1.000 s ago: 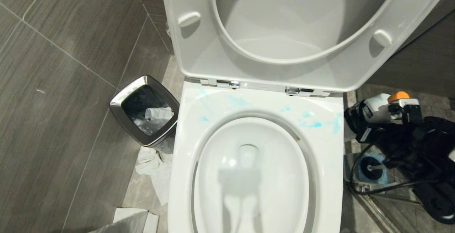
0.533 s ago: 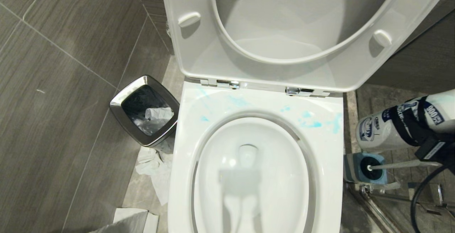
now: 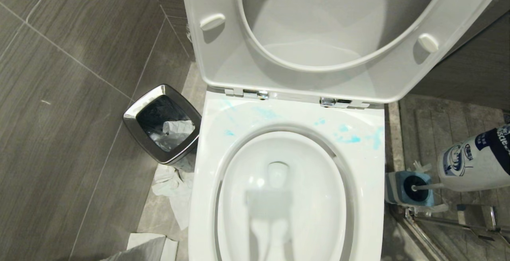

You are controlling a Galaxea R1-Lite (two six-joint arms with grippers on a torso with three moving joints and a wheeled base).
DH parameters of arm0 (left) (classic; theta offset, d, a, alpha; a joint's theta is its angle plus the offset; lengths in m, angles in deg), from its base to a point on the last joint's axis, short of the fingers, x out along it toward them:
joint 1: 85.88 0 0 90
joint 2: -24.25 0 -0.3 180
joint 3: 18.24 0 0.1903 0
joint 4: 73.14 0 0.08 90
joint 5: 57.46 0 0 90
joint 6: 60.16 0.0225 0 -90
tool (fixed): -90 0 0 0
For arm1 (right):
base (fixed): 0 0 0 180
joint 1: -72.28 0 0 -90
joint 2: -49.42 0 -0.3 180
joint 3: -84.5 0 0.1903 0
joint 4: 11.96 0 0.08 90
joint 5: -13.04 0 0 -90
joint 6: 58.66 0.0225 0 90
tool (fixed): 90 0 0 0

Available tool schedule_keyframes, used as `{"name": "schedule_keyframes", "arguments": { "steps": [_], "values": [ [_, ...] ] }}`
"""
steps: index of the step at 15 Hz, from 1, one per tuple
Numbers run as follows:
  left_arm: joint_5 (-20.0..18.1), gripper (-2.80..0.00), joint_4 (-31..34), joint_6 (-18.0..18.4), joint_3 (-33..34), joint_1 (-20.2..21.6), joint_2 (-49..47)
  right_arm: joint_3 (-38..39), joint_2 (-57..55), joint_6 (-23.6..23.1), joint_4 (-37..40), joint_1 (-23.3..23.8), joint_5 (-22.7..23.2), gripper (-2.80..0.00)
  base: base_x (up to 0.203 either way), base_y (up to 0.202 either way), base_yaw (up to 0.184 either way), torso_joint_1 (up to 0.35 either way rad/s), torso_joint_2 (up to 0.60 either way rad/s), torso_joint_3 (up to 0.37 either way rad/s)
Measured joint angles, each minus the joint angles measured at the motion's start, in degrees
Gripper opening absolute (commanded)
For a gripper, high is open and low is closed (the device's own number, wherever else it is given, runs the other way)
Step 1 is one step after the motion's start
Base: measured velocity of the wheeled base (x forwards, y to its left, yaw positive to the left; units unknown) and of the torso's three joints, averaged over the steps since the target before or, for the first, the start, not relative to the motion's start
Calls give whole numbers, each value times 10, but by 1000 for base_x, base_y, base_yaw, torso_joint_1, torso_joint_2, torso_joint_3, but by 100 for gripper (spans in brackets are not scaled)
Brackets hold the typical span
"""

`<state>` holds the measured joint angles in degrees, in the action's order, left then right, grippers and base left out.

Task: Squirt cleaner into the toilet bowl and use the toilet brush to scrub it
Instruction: Pour in the cleaning agent

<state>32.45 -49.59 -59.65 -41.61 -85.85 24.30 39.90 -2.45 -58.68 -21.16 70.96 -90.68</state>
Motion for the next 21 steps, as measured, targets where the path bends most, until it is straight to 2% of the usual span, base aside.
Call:
{"name": "schedule_keyframes", "arguments": {
  "steps": [4, 11, 21],
  "values": [
    [0, -280, 0, 0, 0, 0, 0, -17, 32, -2, 63, 1, -2, -280, 0, 0, 0, 0, 0, 0],
    [0, -280, 0, 0, 0, 0, 0, -66, 42, -2, 102, -20, 2, -280, 0, 0, 0, 0, 0, 0],
    [0, -280, 1, -1, 0, 0, 0, -89, 44, -26, 104, -24, 15, -280, 0, 0, 0, 0, 0, 0]
  ]
}}
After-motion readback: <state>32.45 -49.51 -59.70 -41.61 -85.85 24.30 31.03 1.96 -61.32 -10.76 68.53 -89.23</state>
